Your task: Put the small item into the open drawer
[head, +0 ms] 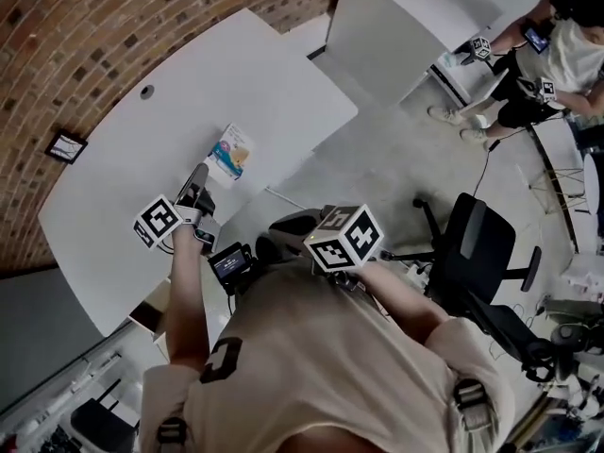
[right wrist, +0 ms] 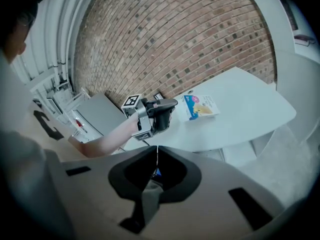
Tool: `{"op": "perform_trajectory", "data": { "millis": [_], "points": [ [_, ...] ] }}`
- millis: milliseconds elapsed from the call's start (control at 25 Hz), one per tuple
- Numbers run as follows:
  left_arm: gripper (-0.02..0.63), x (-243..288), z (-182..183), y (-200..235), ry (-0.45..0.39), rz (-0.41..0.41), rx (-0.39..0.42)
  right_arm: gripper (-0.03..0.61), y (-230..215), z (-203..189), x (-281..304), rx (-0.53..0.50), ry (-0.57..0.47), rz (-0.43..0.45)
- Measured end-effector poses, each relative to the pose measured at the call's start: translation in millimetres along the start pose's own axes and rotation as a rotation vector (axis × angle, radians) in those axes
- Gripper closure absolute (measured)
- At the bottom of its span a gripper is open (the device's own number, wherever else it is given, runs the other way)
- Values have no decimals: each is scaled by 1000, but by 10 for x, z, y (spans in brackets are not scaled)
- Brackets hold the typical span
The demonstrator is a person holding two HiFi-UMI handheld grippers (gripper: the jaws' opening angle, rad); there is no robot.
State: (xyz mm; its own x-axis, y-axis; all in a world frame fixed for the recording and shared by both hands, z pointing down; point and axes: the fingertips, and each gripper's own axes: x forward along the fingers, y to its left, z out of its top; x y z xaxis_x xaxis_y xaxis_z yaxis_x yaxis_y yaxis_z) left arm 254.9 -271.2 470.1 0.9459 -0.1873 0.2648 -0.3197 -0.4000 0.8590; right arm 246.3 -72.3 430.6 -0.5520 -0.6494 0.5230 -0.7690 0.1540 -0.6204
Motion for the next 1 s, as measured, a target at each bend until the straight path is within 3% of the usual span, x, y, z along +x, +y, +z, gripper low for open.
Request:
{"op": "perform_trajectory", "data": {
  "millis": [280,360,840,1000],
  "points": [
    [612,364,-417,-438,-4,-11,39,572,-382,-217,-695,73,-74,15],
    [612,420,-535,-492,-5,26,33,572,-464,-258,-866,88,-88,27],
    [612,-200,-716,-905,-122,51,60,572,-411,-333,-1092,47,-99,144],
    [612,-456,-918,-894,-150,114,84,574,-339,-481,-1064,24,-56,204]
  ]
}}
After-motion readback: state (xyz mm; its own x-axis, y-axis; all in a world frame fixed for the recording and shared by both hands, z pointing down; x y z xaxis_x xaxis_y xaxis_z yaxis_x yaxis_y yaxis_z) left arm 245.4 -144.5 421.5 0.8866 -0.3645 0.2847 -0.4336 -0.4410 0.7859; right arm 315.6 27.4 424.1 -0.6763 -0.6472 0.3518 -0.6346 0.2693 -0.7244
